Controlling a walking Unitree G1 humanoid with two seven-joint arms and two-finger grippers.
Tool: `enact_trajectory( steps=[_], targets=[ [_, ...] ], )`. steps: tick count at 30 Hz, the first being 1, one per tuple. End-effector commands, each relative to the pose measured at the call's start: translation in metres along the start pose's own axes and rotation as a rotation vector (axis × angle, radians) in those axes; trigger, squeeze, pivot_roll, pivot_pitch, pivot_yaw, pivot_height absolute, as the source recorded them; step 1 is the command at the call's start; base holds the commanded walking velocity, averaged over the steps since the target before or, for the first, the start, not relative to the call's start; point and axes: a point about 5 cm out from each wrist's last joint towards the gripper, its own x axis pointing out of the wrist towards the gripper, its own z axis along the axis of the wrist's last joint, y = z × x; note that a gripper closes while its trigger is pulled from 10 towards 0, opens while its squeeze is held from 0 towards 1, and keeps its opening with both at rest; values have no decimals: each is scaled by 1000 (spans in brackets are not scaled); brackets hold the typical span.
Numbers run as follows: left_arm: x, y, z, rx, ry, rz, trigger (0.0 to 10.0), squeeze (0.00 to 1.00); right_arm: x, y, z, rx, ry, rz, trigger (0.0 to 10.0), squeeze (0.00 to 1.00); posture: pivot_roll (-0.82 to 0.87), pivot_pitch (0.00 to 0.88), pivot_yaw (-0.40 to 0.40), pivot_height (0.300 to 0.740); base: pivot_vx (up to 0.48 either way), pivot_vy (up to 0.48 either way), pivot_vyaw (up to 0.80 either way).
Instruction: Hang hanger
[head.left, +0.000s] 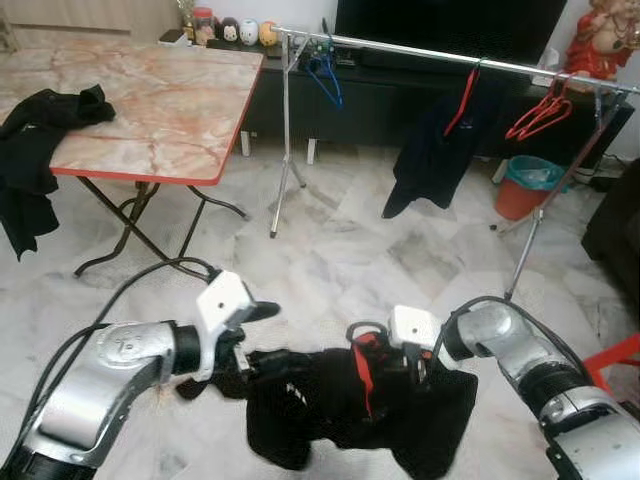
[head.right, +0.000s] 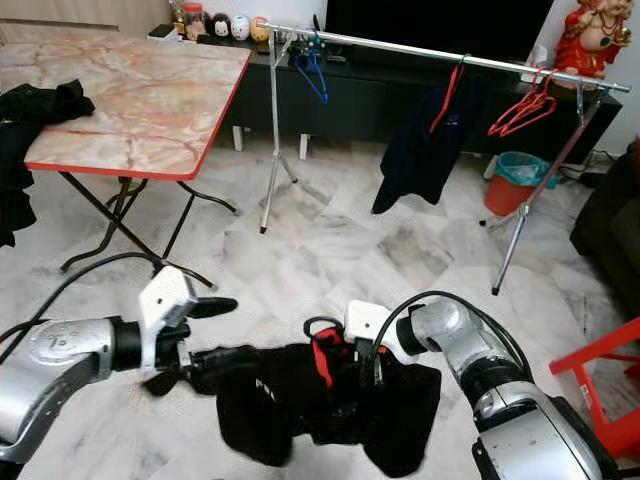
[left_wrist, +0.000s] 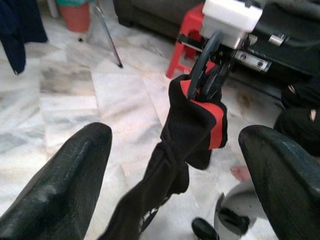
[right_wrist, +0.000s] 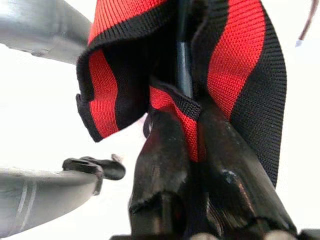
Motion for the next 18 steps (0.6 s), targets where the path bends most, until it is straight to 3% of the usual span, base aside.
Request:
enact_trajectory(
  steps=[1, 8, 9, 12, 18],
  targets=[
    [8, -1, -1, 19, 22, -31, 10000, 1000, -2, -3, 9, -38, -29, 26, 10000, 0, 221, 0, -112, 740, 0, 0, 0],
    [19, -1, -11, 33, 92, -31, 10000, 1000, 9, -2, 24, -83, -63, 79, 10000, 0, 220, 0, -112, 740, 0, 0, 0],
    [21, -1, -13, 32, 99, -32, 10000, 0, 13, -2, 29, -92, -75, 90, 10000, 0, 222, 0, -110, 740, 0, 0, 0],
    [22, -2, -13, 26, 94, -39, 10000, 0, 16, -2, 32, -106, -78, 106, 10000, 0, 223, 0, -109, 740, 0, 0, 0],
    [24, -1, -25, 44, 170, -34, 10000, 0, 20, -1, 40, -134, -96, 135, 10000, 0, 218, 0, -105, 740, 0, 0, 0]
  ],
)
